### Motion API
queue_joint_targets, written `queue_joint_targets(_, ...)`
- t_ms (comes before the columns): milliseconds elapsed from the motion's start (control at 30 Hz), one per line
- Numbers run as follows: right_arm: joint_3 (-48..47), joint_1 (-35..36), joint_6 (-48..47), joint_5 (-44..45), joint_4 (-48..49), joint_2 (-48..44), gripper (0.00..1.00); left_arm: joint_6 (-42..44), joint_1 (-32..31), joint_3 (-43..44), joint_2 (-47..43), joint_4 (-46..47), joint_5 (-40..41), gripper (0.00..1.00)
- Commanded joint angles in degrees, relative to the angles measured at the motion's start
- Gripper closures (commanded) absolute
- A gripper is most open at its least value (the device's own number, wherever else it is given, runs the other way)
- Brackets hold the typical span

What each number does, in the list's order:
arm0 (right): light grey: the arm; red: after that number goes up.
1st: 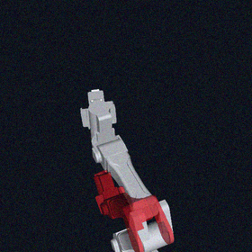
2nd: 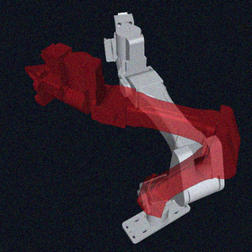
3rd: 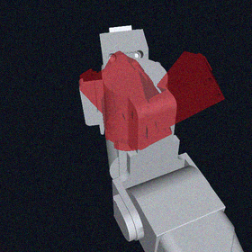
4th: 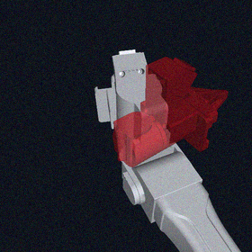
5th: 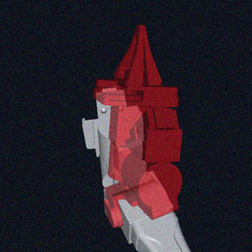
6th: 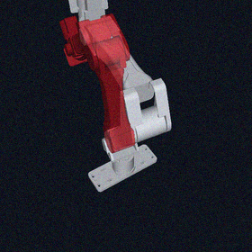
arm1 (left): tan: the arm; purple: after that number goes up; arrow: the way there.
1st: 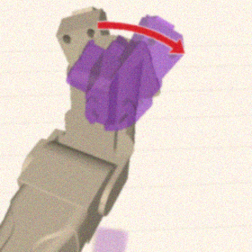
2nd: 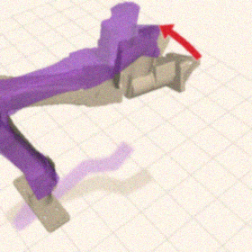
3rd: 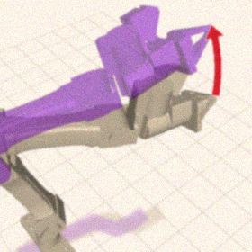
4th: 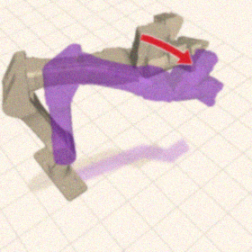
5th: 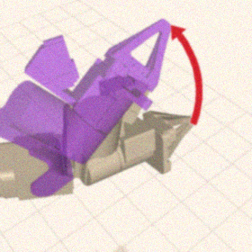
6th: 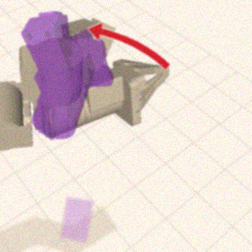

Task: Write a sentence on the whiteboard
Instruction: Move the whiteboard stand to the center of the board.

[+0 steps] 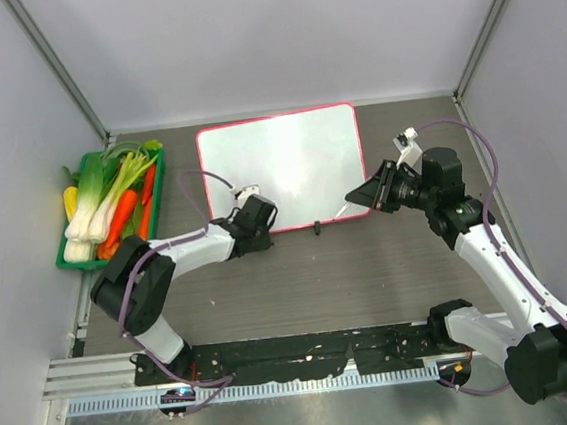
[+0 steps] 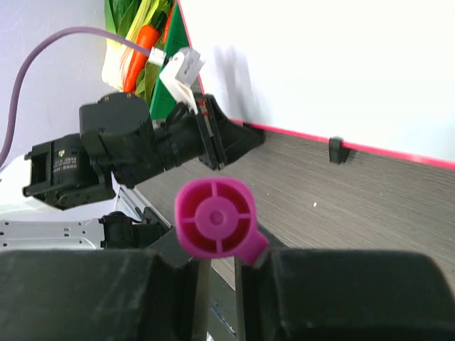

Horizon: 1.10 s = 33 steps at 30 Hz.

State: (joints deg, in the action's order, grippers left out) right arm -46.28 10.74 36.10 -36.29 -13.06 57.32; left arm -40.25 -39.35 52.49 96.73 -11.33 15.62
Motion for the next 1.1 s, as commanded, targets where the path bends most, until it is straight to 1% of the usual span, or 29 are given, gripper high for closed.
queue_joint_targets(0,0.2,-0.2,-0.8,1.0,-1.0,-2.1,0.99,-6.3,-4.7,-4.5,-4.0,-7.1,-0.7,1.00)
queue_joint_targets(233,0.1,-0.1,-0.9,1.5,-1.4,-2.8,0.99,-13.1,-11.3,-6.5,-5.8,-9.1,-0.2,1.00)
queue_joint_targets(467,0.1,-0.1,-1.5,1.9,-1.9,-3.0,0.99,-20.8,-20.5,-5.2,-4.5,-14.1,5.6,1.00)
queue_joint_targets(700,0.5,-0.1,-1.8,2.0,-2.0,-3.1,0.99,-26.1,-25.9,-3.1,-5.0,-19.5,7.8,1.00)
queue_joint_targets(900,0.9,-0.2,-2.1,2.0,-2.0,-3.1,0.99,-29.3,-28.3,-3.5,-6.4,-21.5,7.9,1.00)
queue_joint_targets(1067,1.3,-0.1,-2.4,1.7,-2.0,-2.9,0.99,-31.7,-31.8,-2.7,-7.1,-23.3,8.3,1.00)
